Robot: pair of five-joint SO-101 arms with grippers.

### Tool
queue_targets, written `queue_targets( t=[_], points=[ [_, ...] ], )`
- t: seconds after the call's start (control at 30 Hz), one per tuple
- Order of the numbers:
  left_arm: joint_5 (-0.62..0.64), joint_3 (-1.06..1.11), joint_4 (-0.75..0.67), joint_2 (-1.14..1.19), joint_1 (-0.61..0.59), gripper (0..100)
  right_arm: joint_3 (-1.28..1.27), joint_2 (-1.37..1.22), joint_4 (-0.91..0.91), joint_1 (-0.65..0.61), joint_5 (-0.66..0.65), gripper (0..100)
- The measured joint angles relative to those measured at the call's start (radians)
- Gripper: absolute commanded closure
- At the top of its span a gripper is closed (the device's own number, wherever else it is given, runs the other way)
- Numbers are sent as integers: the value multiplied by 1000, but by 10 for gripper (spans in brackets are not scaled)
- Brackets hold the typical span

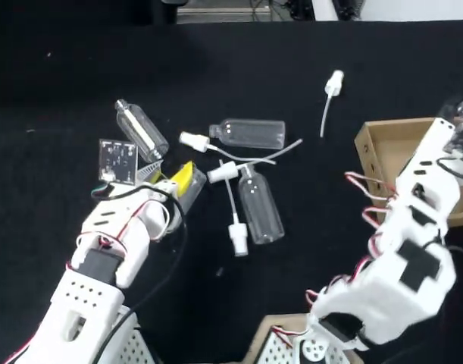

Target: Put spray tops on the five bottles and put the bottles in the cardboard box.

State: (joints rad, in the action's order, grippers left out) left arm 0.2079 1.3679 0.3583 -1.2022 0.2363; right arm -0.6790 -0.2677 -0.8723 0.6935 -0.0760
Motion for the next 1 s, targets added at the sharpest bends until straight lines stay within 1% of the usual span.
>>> queue_targets(
  t=[0.17, 0.57, 0.7, 1.0],
  points=[
    [3, 21, -55, 0, 0, 830, 135, -158, -11, -3, 9, 988],
    [3, 21, -58, 0, 0, 830, 344, -410, -17, -2, 11, 988],
    [3, 21, -58, 0, 0, 830, 396, -460, -17, -2, 11, 987],
    [3, 21, -58, 0, 0, 830, 407, -485, -23, 0, 11, 985]
  ],
)
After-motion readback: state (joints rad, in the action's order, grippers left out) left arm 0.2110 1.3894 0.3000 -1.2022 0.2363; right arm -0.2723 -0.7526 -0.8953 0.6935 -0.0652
